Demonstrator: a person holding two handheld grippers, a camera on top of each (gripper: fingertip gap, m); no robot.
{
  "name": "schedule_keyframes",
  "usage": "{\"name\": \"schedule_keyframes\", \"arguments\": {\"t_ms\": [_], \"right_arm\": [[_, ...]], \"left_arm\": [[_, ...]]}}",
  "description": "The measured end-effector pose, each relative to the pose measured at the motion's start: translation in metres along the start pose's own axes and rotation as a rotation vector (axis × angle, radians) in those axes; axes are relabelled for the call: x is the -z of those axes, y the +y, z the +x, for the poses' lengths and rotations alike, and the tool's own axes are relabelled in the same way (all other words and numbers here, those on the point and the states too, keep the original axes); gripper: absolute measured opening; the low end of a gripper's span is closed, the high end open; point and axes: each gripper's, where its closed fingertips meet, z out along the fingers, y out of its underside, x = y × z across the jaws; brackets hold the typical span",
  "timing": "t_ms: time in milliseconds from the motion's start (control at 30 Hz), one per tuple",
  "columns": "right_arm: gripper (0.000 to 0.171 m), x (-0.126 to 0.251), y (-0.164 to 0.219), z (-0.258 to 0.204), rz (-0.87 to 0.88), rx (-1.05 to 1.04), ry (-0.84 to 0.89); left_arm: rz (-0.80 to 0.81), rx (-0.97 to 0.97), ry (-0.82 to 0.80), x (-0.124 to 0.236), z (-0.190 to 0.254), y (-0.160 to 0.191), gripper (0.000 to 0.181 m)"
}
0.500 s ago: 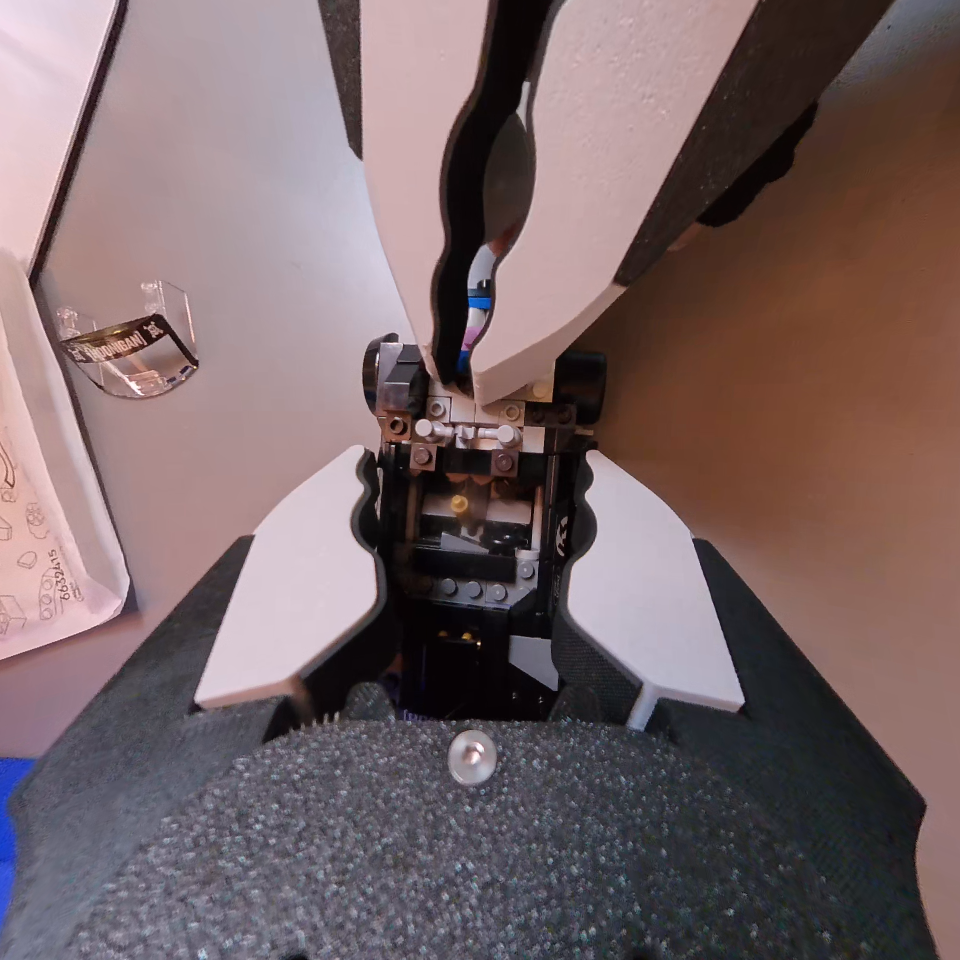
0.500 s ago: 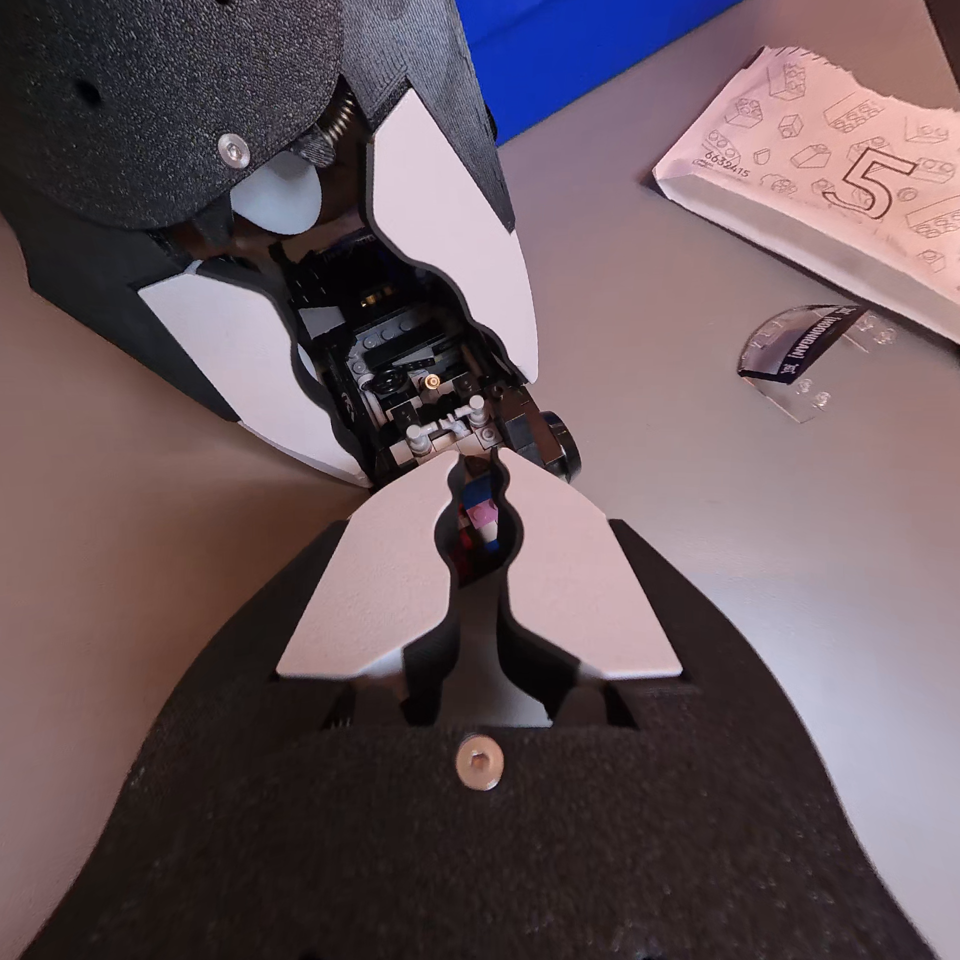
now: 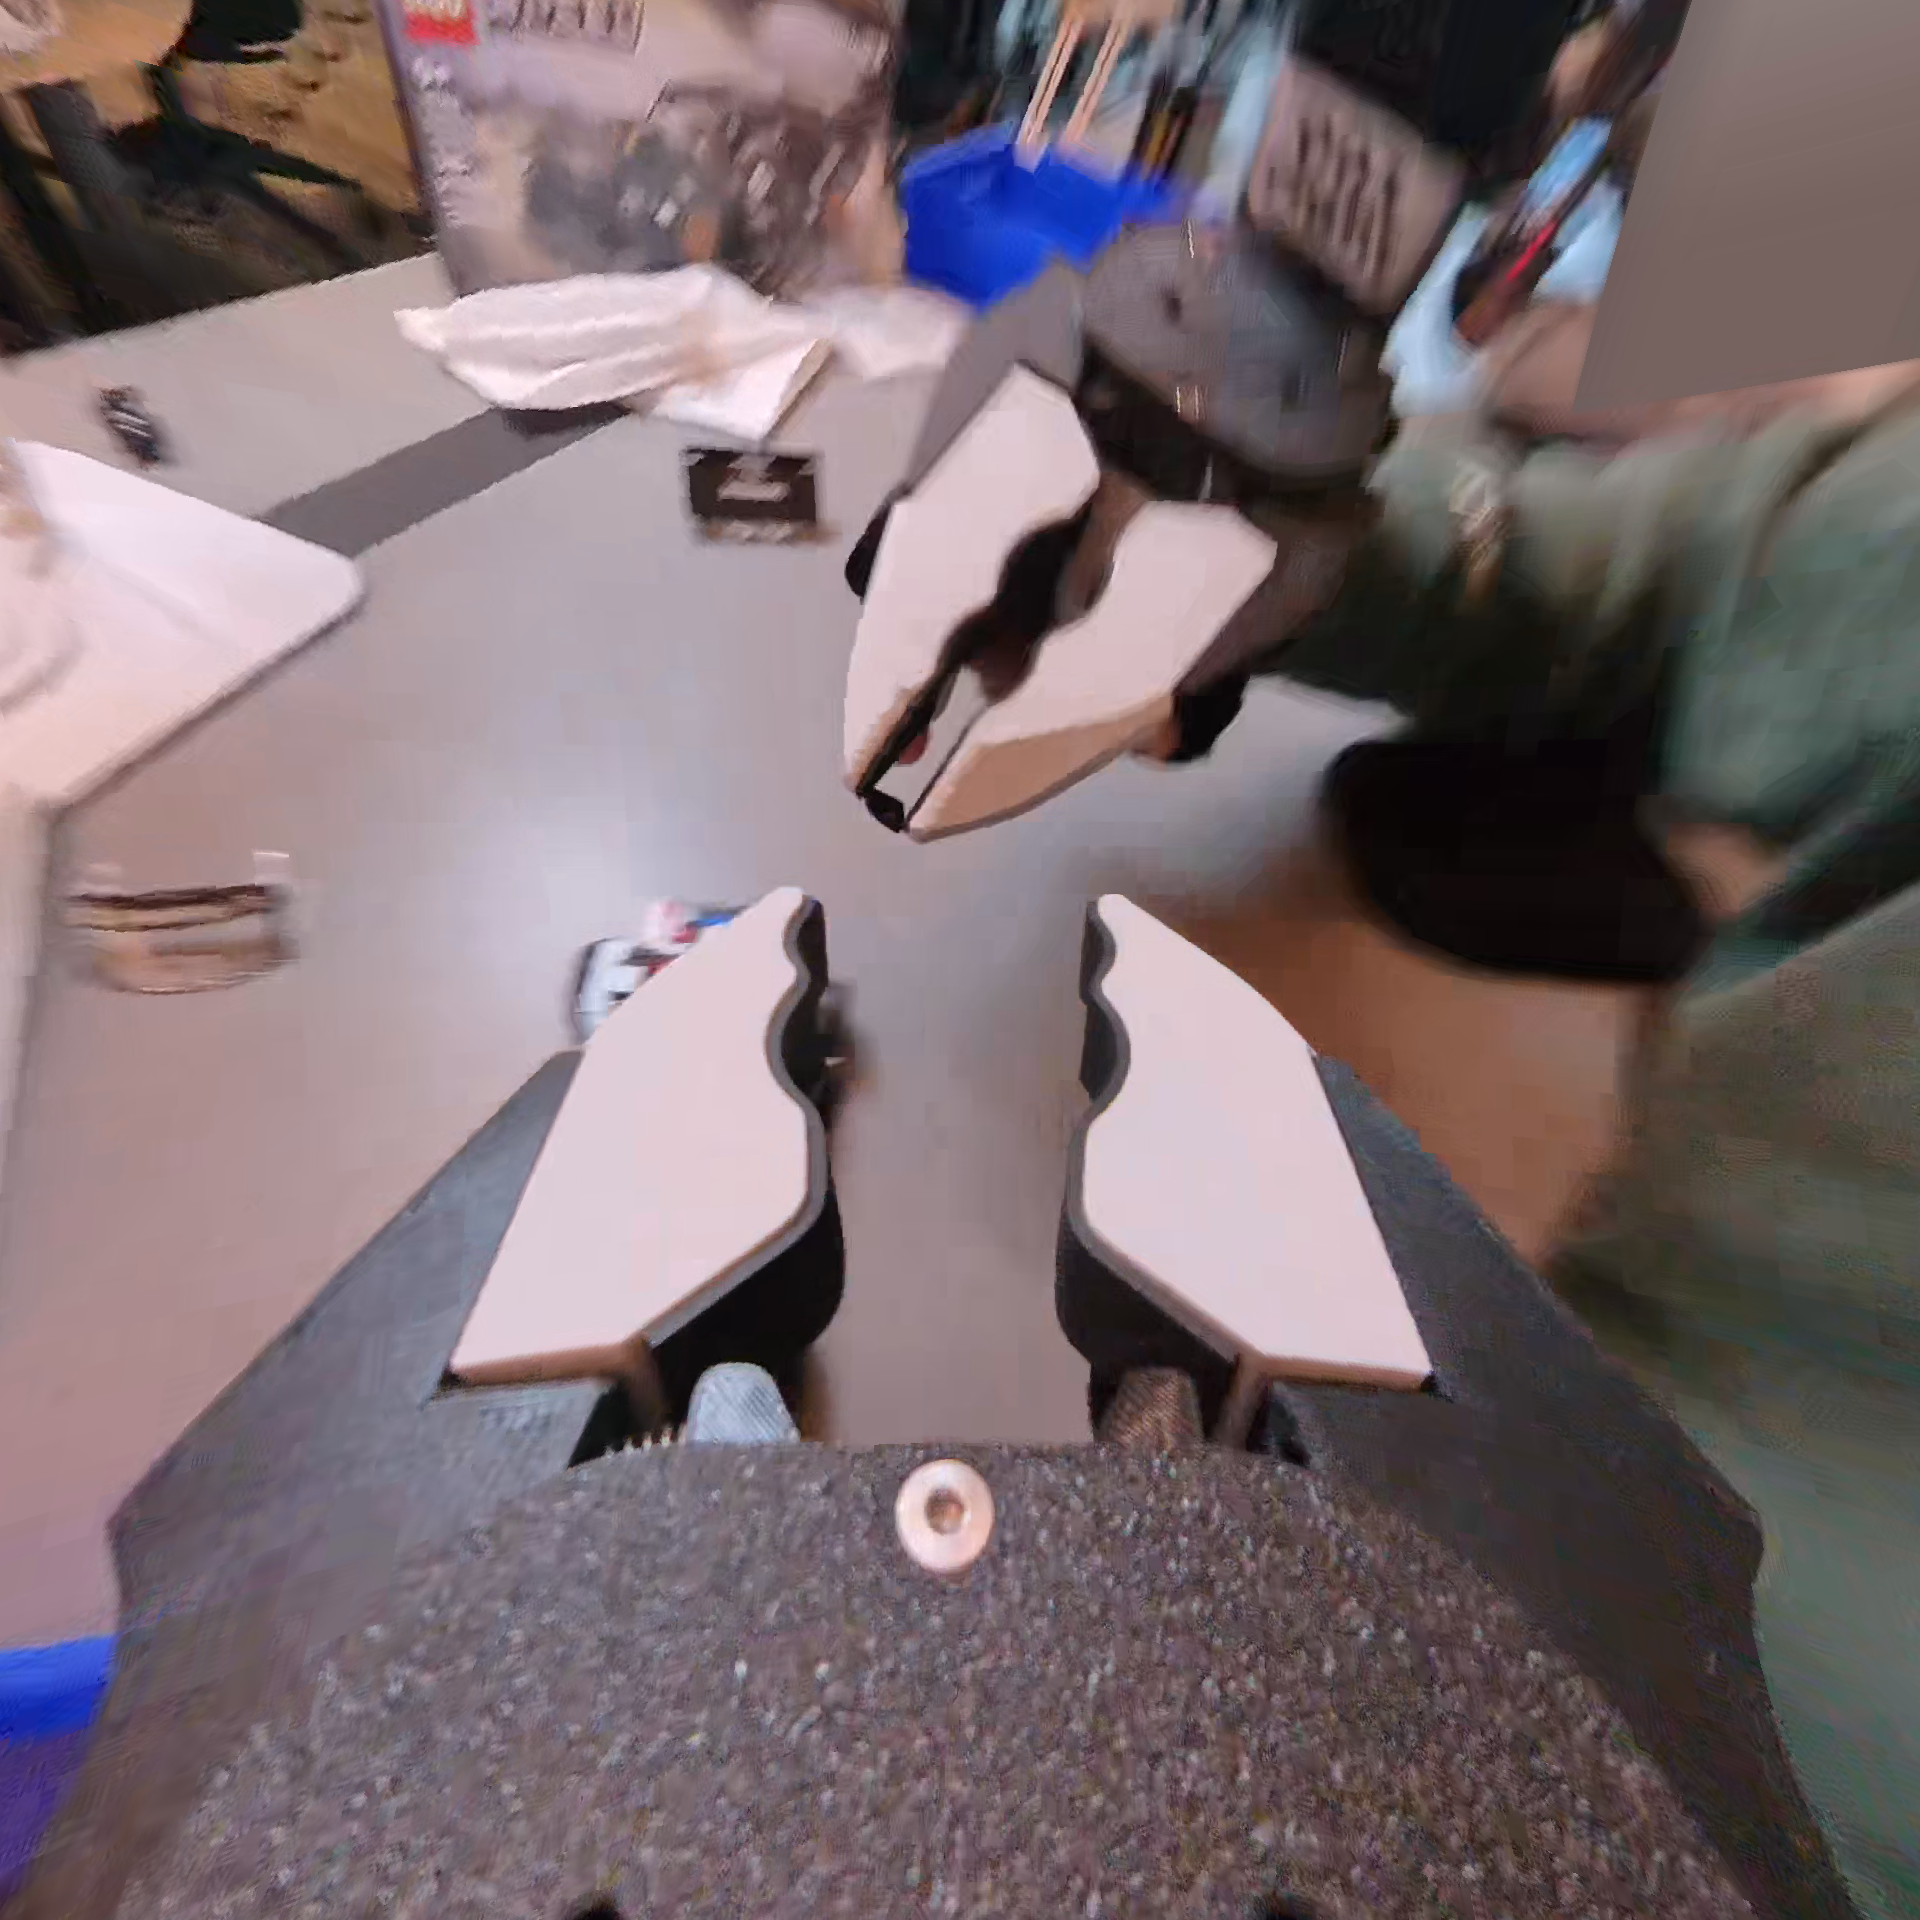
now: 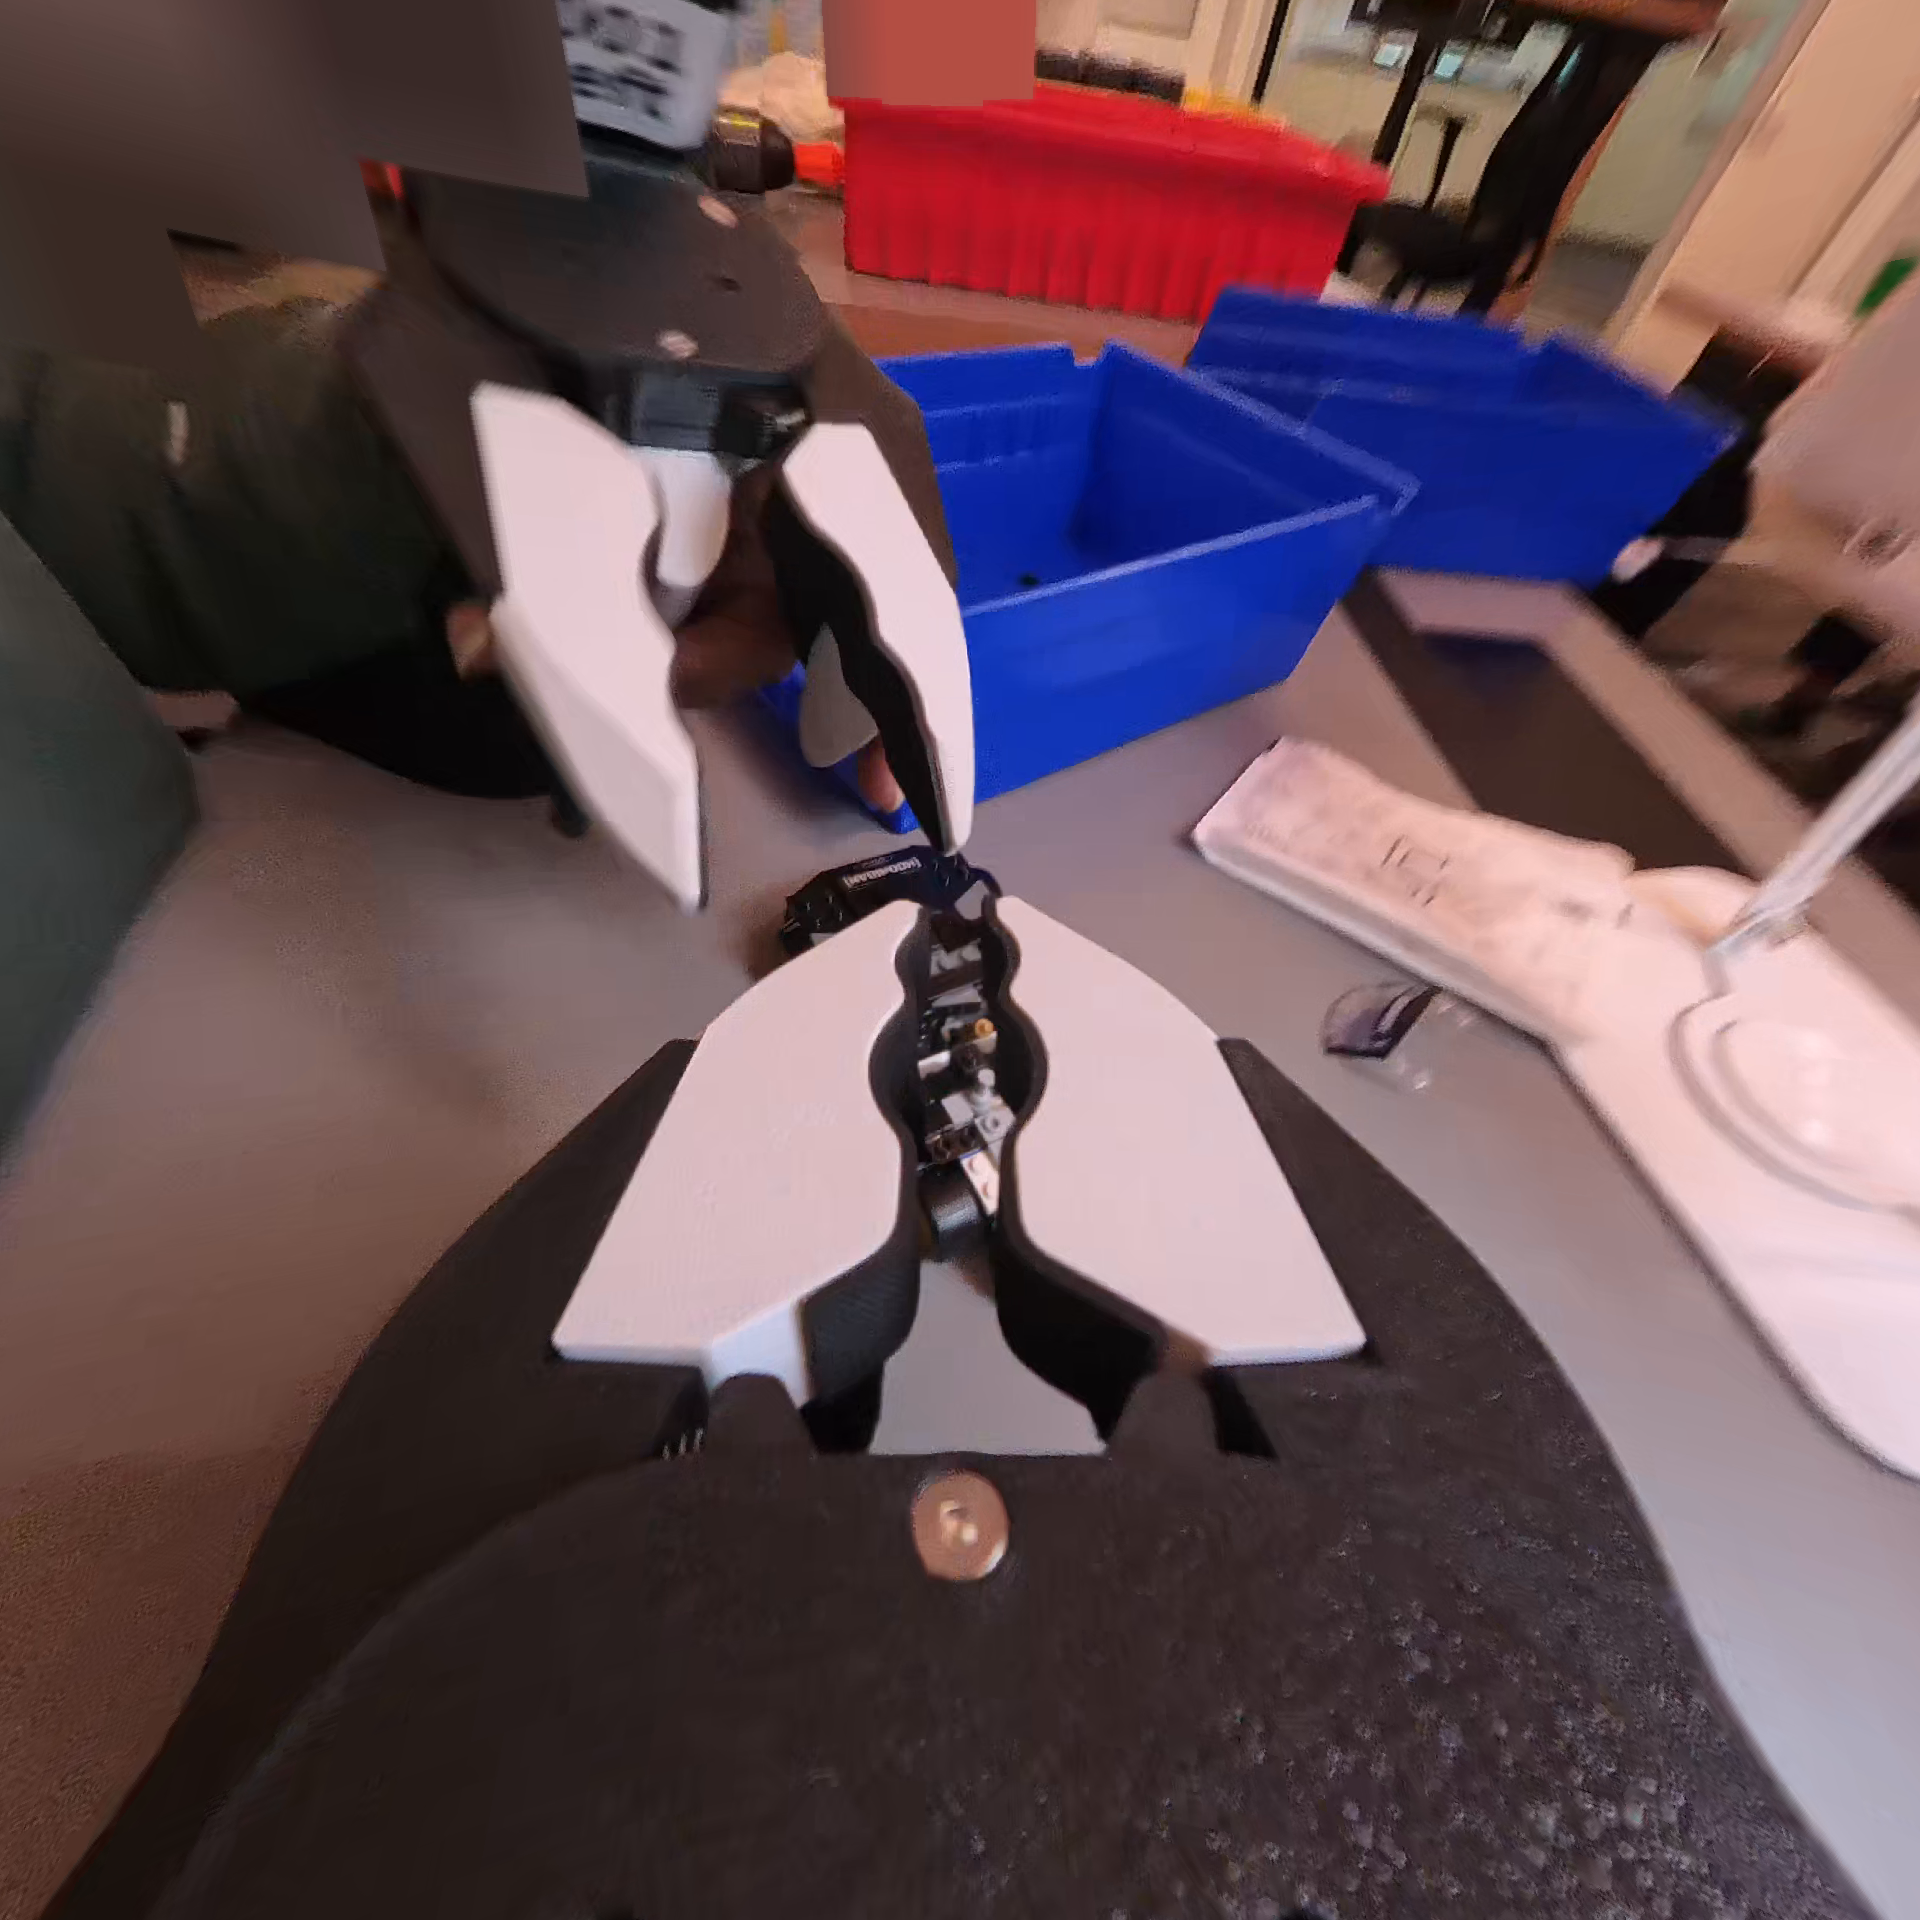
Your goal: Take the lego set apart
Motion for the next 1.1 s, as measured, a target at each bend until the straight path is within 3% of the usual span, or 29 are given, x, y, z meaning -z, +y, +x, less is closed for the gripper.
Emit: {"name": "schedule_keyframes", "arguments": {"t_ms": [200,333,400,500,600,700,767,900,1000,1100], "right_arm": [[0.009,0.004,-0.029,-0.047,0.040,0.241,0.066],[0.009,0.000,-0.038,-0.065,0.031,0.325,0.075],[0.009,-0.001,-0.043,-0.071,0.043,0.340,0.068],[0.009,-0.002,-0.048,-0.075,0.053,0.353,0.074],[0.014,0.001,-0.048,-0.073,0.059,0.287,0.066],[0.022,0.009,-0.031,-0.045,0.019,0.137,0.100],[0.022,0.012,-0.011,-0.022,-0.014,0.024,0.122],[0.027,0.007,0.032,0.012,-0.088,-0.139,0.123],[0.027,0.000,0.050,0.023,-0.121,-0.187,0.104],[0.027,-0.006,0.062,0.025,-0.166,-0.193,0.061]], "left_arm": [[0.248,0.630,0.488,0.026,0.028,-0.019,0.035],[0.214,0.652,0.607,0.028,0.053,-0.013,0.027],[0.208,0.633,0.602,0.030,0.057,-0.012,0.012],[0.219,0.598,0.572,0.037,0.059,-0.012,0.003],[0.229,0.437,0.339,0.055,0.036,-0.009,0.003],[0.074,0.109,-0.247,0.100,-0.038,0.013,0.003],[-0.052,0.053,-0.470,0.132,-0.074,0.032,0.003],[-0.265,0.105,-0.627,0.154,-0.112,0.080,0.003],[-0.366,0.082,-0.691,0.158,-0.124,0.103,0.022],[-0.415,0.098,-0.630,0.151,-0.119,0.115,0.051]]}}
